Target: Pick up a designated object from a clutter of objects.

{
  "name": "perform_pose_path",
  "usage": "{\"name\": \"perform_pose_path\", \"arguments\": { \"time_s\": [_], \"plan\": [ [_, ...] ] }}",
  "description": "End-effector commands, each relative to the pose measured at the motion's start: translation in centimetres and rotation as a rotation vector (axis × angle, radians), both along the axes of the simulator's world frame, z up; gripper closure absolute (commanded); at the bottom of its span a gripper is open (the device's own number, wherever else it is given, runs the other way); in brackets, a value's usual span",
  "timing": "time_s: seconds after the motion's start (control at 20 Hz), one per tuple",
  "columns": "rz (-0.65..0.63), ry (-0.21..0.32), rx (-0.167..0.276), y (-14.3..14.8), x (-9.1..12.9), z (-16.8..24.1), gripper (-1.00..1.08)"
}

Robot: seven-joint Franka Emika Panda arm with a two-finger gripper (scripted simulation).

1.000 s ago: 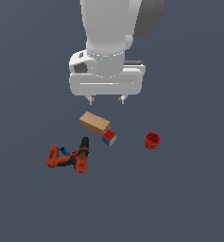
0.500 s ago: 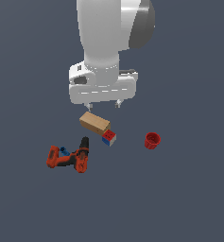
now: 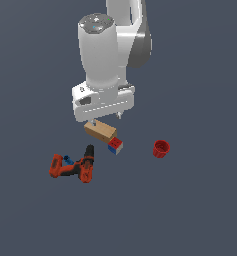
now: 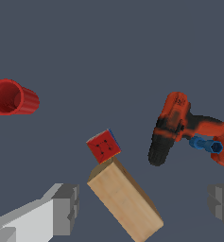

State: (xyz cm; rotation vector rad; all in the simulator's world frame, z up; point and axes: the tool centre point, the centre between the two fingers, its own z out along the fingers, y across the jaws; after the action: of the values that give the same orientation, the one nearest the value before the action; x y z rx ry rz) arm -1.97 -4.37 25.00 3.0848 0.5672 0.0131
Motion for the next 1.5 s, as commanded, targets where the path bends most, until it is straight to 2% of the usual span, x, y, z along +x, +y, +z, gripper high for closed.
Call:
{"name": "perform_pose_path", "arguments": {
  "time_s": [0.0,0.9,1.45],
  "plan": [
    [0.053,0.0,0.001,-0.5,-0.5,-1.3,-0.92],
    [0.423,0.005,0.005,-3.4,-5.7,-9.9,-0.92],
    [0.617,0.008,0.002,-4.7,-9.3,-13.7,-0.92]
  ]
}}
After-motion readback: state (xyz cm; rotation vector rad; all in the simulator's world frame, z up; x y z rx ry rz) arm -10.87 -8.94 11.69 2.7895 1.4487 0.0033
